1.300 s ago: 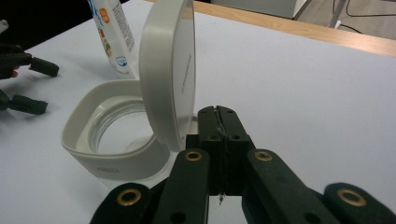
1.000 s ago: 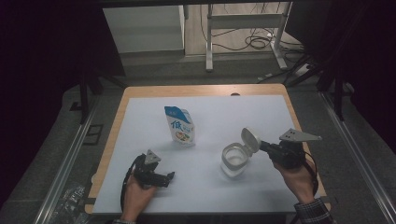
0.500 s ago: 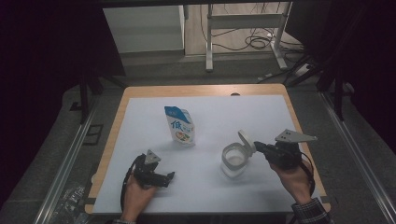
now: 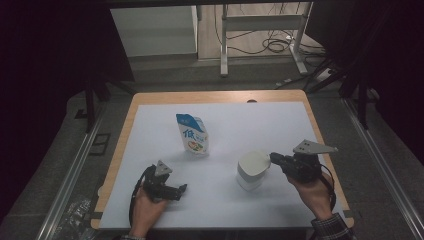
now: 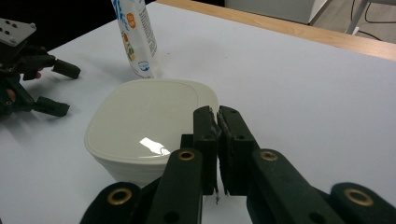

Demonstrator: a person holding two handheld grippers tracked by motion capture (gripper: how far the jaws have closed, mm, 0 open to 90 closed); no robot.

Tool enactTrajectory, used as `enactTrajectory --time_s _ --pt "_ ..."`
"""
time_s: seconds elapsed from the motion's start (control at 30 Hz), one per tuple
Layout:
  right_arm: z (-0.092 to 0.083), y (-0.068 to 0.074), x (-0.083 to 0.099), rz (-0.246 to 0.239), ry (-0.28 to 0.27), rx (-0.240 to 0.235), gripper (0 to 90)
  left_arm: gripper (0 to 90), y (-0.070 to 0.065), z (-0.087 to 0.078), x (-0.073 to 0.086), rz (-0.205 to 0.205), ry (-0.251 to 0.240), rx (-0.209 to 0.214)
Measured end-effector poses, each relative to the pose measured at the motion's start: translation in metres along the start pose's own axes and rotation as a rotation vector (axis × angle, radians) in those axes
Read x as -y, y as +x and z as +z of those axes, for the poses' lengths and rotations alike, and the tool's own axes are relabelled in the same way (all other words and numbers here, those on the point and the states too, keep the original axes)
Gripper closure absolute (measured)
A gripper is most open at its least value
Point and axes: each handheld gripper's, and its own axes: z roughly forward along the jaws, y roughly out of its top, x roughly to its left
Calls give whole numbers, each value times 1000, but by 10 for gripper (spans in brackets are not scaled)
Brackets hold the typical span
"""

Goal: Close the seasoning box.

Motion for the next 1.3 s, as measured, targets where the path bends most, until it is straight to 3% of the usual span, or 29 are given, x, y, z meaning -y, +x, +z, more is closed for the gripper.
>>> enactTrajectory --time_s 0.53,0.8,1.3 --pt "-12 -3 16 13 -11 7 785 5 0 0 0 5 4 0" --pt "-13 2 25 -2 -3 14 739 5 0 0 0 2 2 -1" --pt "-9 12 39 -11 8 -38 756 5 0 0 0 4 3 -1"
